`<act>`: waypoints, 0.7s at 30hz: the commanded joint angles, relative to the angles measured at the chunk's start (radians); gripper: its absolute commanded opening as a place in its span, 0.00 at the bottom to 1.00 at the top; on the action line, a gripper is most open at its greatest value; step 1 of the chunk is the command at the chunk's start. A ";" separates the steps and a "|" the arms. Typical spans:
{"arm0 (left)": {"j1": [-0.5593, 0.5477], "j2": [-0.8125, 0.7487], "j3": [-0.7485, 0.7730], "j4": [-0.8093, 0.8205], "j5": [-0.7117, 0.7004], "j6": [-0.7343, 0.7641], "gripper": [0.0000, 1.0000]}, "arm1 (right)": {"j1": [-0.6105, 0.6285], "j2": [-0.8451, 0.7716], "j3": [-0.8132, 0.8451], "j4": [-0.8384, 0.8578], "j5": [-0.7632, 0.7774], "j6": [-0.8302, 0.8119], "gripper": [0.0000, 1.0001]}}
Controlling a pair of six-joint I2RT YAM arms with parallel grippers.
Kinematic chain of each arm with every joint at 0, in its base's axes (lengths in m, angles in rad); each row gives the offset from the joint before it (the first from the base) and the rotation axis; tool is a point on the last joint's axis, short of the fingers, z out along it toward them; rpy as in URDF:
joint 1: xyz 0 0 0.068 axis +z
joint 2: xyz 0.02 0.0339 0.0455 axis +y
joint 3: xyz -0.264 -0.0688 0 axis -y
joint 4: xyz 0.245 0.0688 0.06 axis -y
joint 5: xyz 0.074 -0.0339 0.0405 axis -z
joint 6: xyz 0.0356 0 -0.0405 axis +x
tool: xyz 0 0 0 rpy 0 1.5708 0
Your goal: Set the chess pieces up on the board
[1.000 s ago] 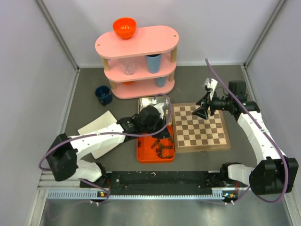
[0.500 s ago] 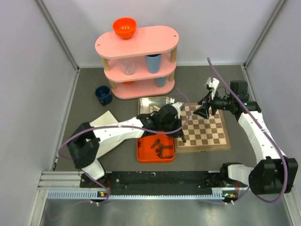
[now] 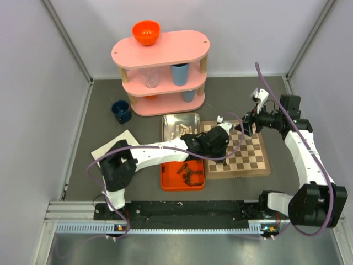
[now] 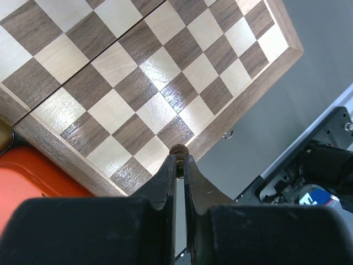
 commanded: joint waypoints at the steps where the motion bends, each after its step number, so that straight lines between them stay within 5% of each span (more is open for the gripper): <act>1: -0.022 0.057 0.085 -0.052 -0.087 0.031 0.00 | -0.012 0.004 0.017 0.037 -0.008 0.010 0.64; 21: -0.045 0.174 0.200 -0.103 -0.087 0.031 0.00 | -0.020 0.007 0.017 0.032 -0.013 0.010 0.65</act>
